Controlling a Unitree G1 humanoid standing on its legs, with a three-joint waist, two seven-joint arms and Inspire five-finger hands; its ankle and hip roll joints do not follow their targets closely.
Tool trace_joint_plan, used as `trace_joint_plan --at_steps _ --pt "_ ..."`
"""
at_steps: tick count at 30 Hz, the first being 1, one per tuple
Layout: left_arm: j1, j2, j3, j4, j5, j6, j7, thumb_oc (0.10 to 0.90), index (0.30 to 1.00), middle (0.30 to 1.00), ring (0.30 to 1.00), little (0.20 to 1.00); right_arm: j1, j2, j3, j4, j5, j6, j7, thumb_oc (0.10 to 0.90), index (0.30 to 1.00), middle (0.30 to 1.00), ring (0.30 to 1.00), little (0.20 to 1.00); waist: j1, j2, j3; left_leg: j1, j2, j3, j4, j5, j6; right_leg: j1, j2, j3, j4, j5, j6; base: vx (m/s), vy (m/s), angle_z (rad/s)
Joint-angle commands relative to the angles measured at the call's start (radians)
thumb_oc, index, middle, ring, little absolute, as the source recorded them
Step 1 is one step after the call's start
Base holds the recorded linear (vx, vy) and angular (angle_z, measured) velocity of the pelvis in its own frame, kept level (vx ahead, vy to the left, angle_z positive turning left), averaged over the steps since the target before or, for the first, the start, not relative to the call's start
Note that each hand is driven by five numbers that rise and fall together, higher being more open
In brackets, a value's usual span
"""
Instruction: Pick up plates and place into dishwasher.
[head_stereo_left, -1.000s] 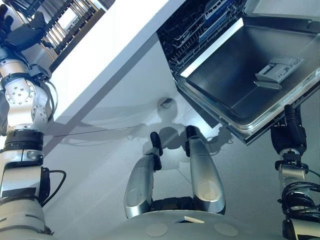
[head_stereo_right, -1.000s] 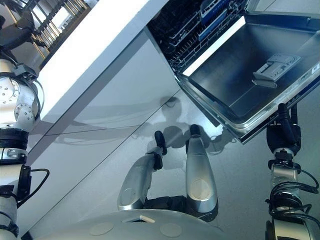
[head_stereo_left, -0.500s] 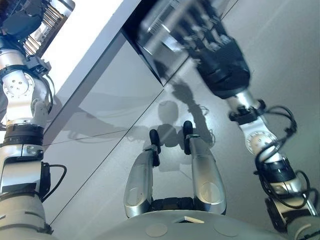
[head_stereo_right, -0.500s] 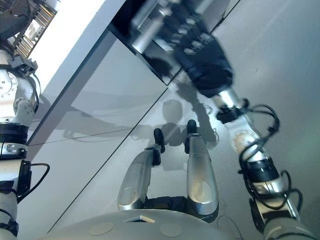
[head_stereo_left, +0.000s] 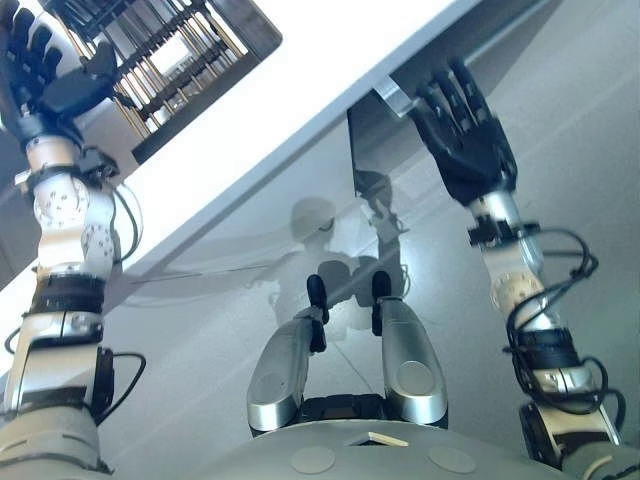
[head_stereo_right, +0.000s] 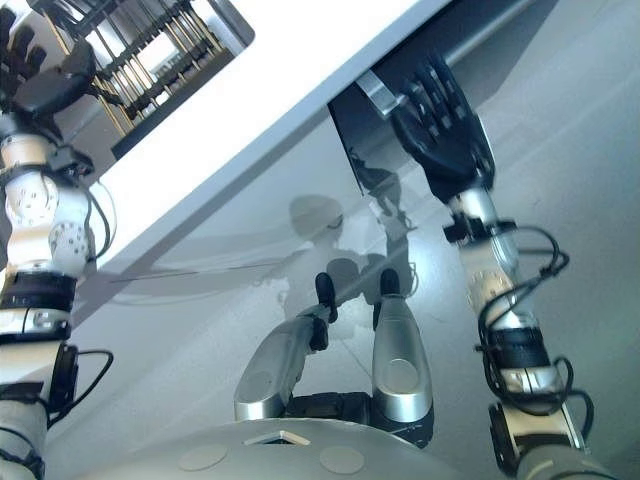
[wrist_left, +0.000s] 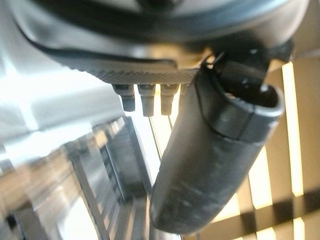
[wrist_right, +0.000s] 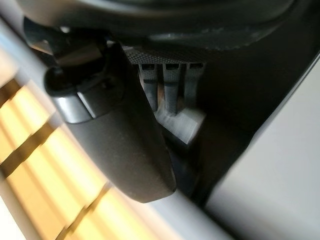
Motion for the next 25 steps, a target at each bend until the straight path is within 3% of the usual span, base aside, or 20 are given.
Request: trace_joint_plan --at_steps 1,4,6,8,11,14,16,18,25 --pt "0.053 0.027 0.065 -0.069 0.091 -0.085 0.004 0.8 0.9 0.9 0.9 0.9 0.022 0.052 -0.042 -0.04 -0.087 -0.169 0.009 0.8 0.9 0.9 0.9 0.9 -0.022 -0.068 -0.158 0.04 -0.048 0.031 0.014 -0.09 0.033 0.033 0.018 0.071 -0.121 0.071 0.056 0.04 0.054 0.03" --pt "0.058 0.016 0.061 -0.079 0.099 -0.057 -0.017 0.8 0.9 0.9 0.9 0.9 0.063 0.063 -0.056 0.022 -0.187 -0.23 -0.073 0.8 0.9 0.9 0.9 0.9 -0.025 -0.072 -0.2 0.076 -0.048 0.028 -0.025 -0.087 0.037 0.063 0.017 0.07 -0.148 0.079 0.066 0.03 0.057 0.07" --pt "0.053 0.01 0.057 -0.071 0.091 -0.047 -0.035 0.8 0.9 0.9 0.9 0.9 0.078 0.072 -0.067 0.057 -0.246 -0.289 -0.165 0.8 0.9 0.9 0.9 0.9 -0.025 -0.073 -0.223 0.093 -0.048 0.028 -0.042 -0.088 0.039 0.078 0.016 0.069 -0.162 0.083 0.071 0.01 0.057 0.08" --pt "0.057 -0.009 0.041 -0.068 0.095 -0.044 -0.045 0.8 0.9 0.9 0.9 0.9 0.091 0.087 -0.078 0.096 -0.386 -0.367 -0.313 0.8 0.9 0.9 0.9 0.9 -0.024 -0.073 -0.252 0.112 -0.05 0.025 -0.059 -0.09 0.041 0.095 0.016 0.071 -0.18 0.087 0.077 0.02 0.055 0.11" --pt "0.062 -0.038 0.019 -0.065 0.107 -0.034 -0.058 0.8 0.9 0.9 0.9 0.9 0.099 0.098 -0.071 0.171 -0.529 -0.374 -0.47 0.8 0.9 0.9 0.9 0.9 -0.016 -0.07 -0.289 0.136 -0.05 0.019 -0.087 -0.089 0.043 0.12 0.014 0.068 -0.207 0.095 0.085 0.01 0.053 0.06" --pt "0.056 -0.052 -0.003 -0.063 0.104 -0.015 -0.086 0.8 0.9 0.9 0.9 0.9 0.101 0.087 -0.051 0.334 -0.556 -0.253 -0.466 0.8 0.9 0.9 0.9 0.9 -0.002 -0.073 -0.317 0.157 -0.05 0.013 -0.121 -0.082 0.039 0.143 0.009 0.054 -0.234 0.105 0.093 -0.01 0.006 0.08" --pt "0.047 -0.053 -0.015 -0.066 0.098 0.003 -0.107 0.8 0.9 0.9 0.9 0.9 0.103 0.076 -0.034 0.484 -0.534 -0.121 -0.399 0.8 0.9 0.9 0.9 0.9 0.008 -0.081 -0.329 0.169 -0.048 0.01 -0.135 -0.08 0.035 0.157 0.005 0.04 -0.247 0.11 0.097 -0.02 -0.034 0.12" --pt "0.036 -0.051 -0.025 -0.072 0.093 0.024 -0.126 0.8 0.9 0.9 0.9 0.9 0.099 0.055 -0.023 0.628 -0.567 -0.045 -0.32 0.8 0.9 0.9 0.9 0.9 0.02 -0.089 -0.339 0.178 -0.045 0.008 -0.142 -0.08 0.033 0.168 0.002 0.028 -0.258 0.114 0.099 -0.02 -0.051 0.2" --pt "0.003 -0.063 -0.069 -0.091 0.092 0.033 -0.141 0.8 0.9 0.9 0.9 0.9 0.065 0.053 0.097 0.932 -0.742 0.086 -0.166 0.8 0.9 0.9 0.9 0.9 0.064 -0.102 -0.372 0.185 -0.036 -0.011 -0.152 -0.078 0.03 0.199 0.001 -0.004 -0.279 0.114 0.097 -0.03 -0.068 0.18"
